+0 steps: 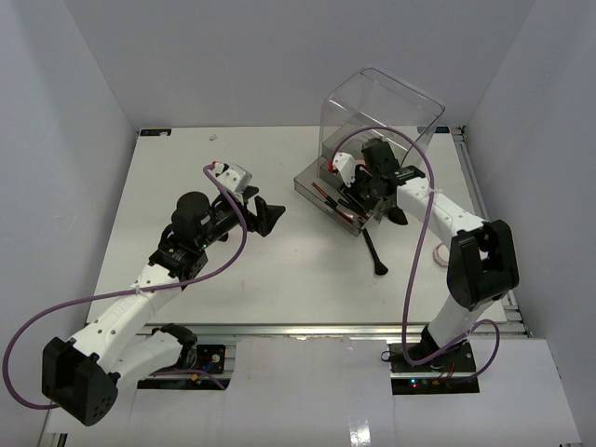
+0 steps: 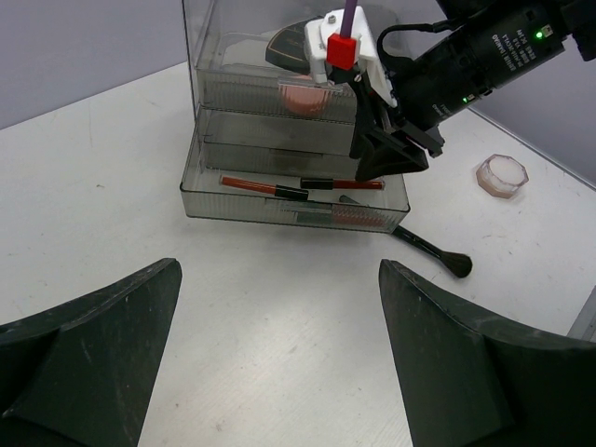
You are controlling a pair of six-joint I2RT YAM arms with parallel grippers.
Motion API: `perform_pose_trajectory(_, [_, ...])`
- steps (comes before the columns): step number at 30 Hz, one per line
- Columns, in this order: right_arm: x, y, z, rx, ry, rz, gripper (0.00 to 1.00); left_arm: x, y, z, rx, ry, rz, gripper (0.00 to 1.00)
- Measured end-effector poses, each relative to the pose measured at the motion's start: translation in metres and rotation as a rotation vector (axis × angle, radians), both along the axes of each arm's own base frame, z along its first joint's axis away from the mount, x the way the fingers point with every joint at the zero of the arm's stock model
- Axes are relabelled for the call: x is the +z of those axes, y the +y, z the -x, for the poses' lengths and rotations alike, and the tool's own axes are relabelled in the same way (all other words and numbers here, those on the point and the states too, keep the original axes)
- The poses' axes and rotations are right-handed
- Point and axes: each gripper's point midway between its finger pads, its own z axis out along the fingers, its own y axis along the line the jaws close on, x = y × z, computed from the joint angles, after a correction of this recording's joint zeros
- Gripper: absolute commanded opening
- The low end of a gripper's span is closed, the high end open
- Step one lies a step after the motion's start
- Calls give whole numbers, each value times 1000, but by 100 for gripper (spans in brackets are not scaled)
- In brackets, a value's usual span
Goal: Organize the makeup
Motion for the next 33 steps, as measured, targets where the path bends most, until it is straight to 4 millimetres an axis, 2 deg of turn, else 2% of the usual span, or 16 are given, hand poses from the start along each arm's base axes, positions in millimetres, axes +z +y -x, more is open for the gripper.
perform_pose_trajectory(2, [9, 2, 3, 10, -15, -21, 44, 0, 0, 0, 0, 0, 0, 98])
perform_pose_trajectory(4, [24, 3, 14, 35, -34, -54, 45, 0, 0, 0, 0, 0, 0, 98])
perform_pose_trajectory(10, [78, -4, 78, 206, -166, -151, 44, 0, 0, 0, 1, 0, -1, 98])
perform_pose_trajectory(13, [73, -30, 110, 254, -224, -127, 45, 0, 0, 0, 0, 1, -1, 98])
perform_pose_trajectory(16, [56, -70, 119, 203, -217, -88, 54, -1, 0, 0, 0, 2, -1, 98])
perform_pose_trajectory(21, [30, -150, 96, -14, -156, -56, 59, -1, 0, 0, 1, 3, -3, 98])
perform_pose_trajectory(23, [16, -173, 90, -79, -110, -52, 59, -2, 0, 0, 1, 5, -5, 98])
perform_pose_trajectory(27, [-6, -193, 73, -147, -13, -74, 59, -2, 1, 0, 2, 3, -7, 98])
perform_pose_trajectory(33, [-21, -216, 11, -244, 23, -94, 63, -2, 1, -1, 5, 1, -10, 98])
